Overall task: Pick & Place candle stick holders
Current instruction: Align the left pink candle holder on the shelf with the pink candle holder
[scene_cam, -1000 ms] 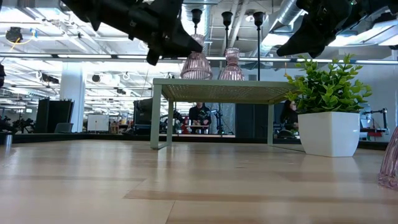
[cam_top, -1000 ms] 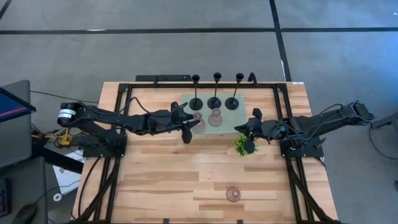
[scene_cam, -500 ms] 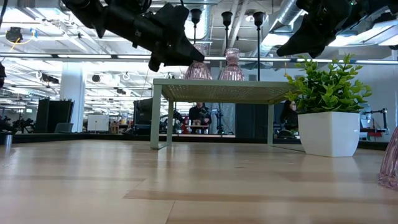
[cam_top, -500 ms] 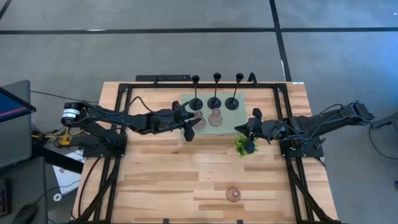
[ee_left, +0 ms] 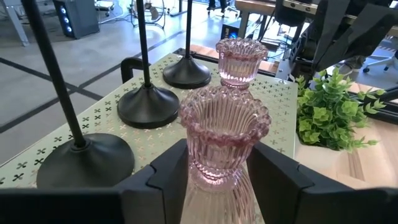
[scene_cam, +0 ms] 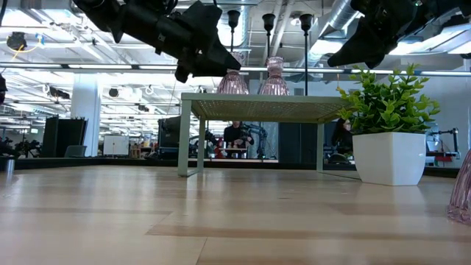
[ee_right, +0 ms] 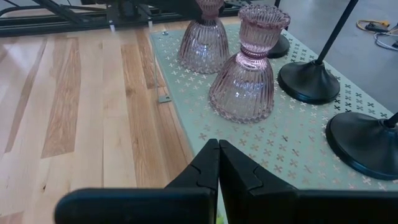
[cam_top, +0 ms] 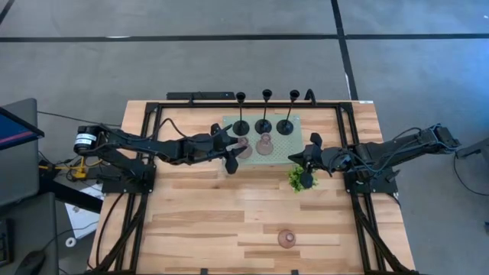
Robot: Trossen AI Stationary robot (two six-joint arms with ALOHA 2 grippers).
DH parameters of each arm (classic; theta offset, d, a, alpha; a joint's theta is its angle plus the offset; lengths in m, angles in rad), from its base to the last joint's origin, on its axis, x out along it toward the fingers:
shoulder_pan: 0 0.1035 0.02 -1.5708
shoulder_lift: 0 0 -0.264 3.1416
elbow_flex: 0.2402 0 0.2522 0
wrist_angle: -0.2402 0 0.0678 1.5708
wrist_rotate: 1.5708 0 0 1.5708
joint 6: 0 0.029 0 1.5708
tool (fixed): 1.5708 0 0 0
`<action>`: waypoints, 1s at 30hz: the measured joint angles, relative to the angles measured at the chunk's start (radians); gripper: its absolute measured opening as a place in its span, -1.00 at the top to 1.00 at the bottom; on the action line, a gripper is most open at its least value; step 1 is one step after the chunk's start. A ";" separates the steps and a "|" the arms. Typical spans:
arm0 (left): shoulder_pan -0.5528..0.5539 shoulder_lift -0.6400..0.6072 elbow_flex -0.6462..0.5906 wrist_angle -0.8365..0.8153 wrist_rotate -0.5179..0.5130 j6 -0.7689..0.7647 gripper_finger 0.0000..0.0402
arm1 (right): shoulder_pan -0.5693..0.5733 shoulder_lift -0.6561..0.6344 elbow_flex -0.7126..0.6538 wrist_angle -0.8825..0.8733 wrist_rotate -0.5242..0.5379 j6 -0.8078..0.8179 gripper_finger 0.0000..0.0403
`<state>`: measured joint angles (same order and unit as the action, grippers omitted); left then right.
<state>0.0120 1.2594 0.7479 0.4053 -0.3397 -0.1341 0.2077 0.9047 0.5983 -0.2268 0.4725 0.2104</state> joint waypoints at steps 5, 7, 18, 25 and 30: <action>0.000 0.000 0.000 0.001 0.000 0.001 0.23 | 0.000 0.000 0.000 0.000 0.000 0.000 1.00; 0.000 -0.008 -0.001 -0.004 0.000 0.002 0.23 | 0.000 0.000 0.000 0.000 0.000 0.000 1.00; 0.000 -0.093 -0.002 -0.023 0.015 0.031 0.23 | 0.000 0.000 0.000 -0.002 0.000 0.000 1.00; -0.001 -0.078 -0.010 -0.024 0.057 0.026 0.25 | 0.000 0.000 0.000 -0.003 0.000 0.000 1.00; 0.000 -0.048 -0.011 -0.021 0.057 0.025 0.31 | 0.000 0.000 0.000 -0.002 0.000 0.000 1.00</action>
<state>0.0116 1.2112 0.7364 0.3843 -0.2830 -0.1089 0.2077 0.9047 0.5983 -0.2287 0.4721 0.2100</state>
